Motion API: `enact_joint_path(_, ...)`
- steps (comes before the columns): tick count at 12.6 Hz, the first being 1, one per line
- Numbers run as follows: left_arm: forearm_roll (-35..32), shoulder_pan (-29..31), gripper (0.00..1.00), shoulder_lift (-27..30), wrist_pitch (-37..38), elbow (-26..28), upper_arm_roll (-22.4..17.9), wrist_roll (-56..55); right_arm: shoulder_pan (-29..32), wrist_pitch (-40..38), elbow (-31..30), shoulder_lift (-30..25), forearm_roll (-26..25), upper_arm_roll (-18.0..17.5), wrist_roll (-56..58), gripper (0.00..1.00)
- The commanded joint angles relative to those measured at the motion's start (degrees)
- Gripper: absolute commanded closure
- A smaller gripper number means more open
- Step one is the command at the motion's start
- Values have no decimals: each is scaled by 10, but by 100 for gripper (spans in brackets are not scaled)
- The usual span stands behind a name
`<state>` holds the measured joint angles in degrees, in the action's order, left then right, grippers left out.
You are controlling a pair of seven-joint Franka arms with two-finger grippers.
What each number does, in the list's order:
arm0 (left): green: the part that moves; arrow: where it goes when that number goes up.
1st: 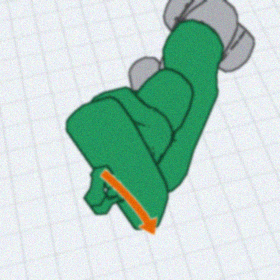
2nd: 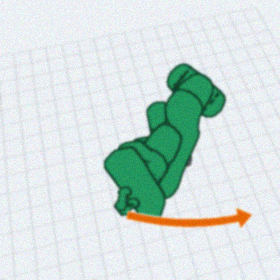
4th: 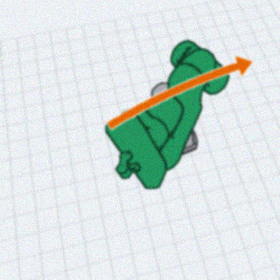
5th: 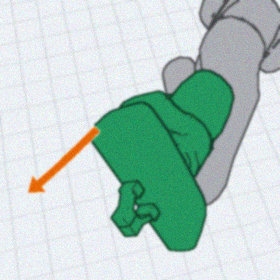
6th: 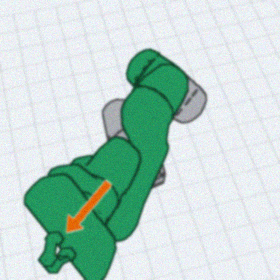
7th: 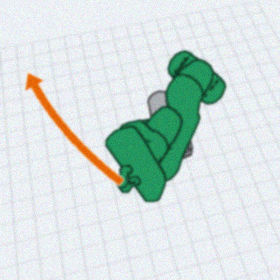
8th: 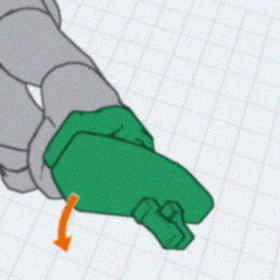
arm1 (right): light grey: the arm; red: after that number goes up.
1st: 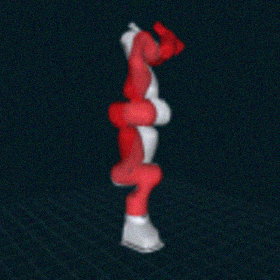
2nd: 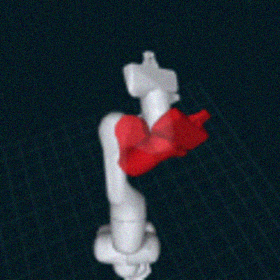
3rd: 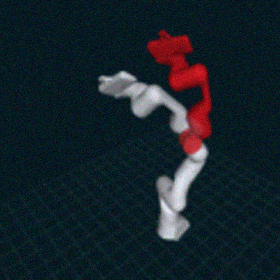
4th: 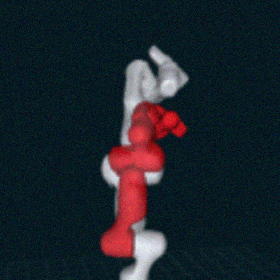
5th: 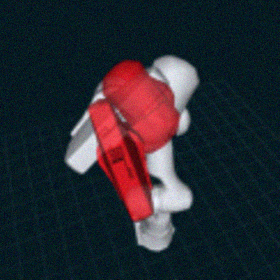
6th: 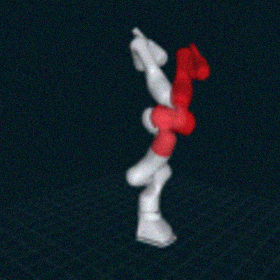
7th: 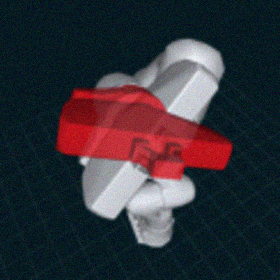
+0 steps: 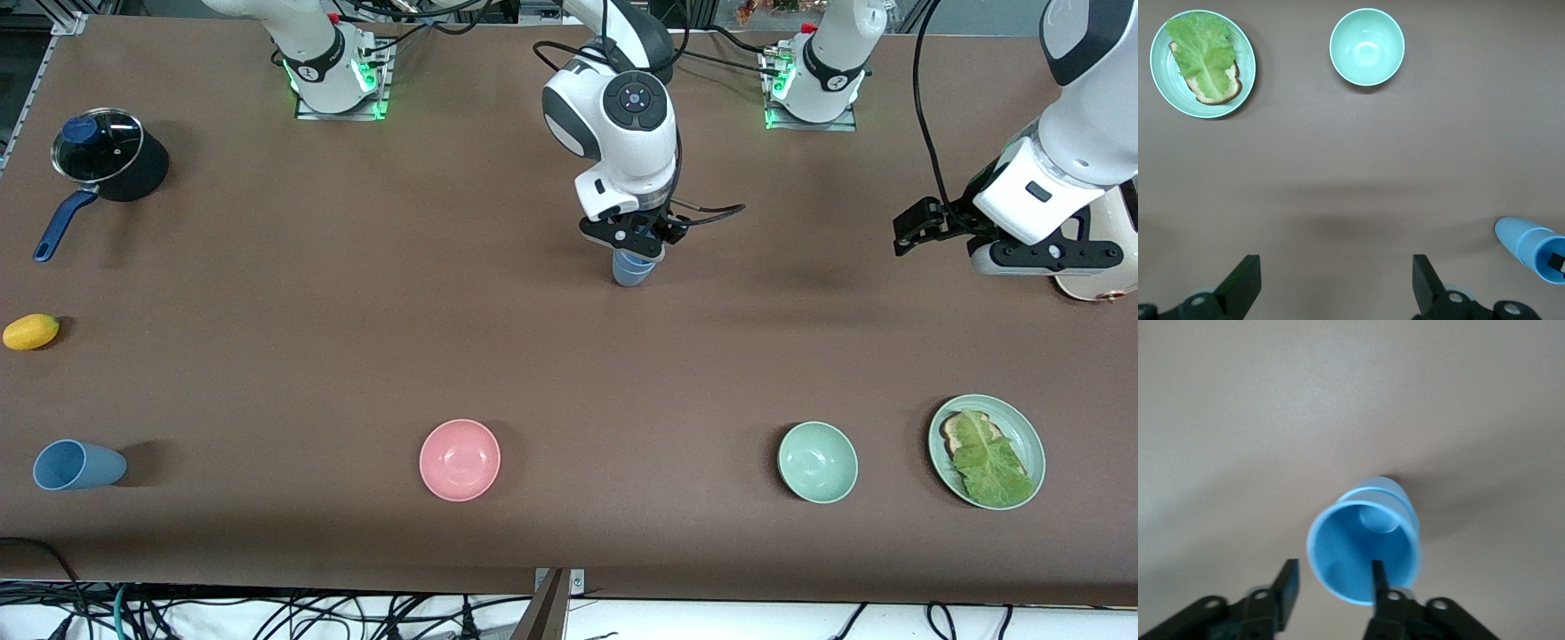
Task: Stack blue cups with both arms
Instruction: 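Lower the held cup into the standing blue cup with the right gripper, then open the right gripper to release the stacked cup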
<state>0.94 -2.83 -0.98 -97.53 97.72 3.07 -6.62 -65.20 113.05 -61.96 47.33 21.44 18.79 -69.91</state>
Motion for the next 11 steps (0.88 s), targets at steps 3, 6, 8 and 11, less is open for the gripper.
enact_joint_path(3,9,9,0,5,16,-4,0,4,7,-39,22,-7,-1,13,-3,11)
enact_joint_path(6,9,10,0,5,15,-5,0,5,8,-104,21,-23,-11,49,84,0)
enact_joint_path(8,9,10,0,5,15,-5,0,4,16,-166,20,-49,-3,93,169,0)
enact_joint_path(11,6,11,0,5,16,-7,0,30,72,-234,15,-92,6,112,281,0)
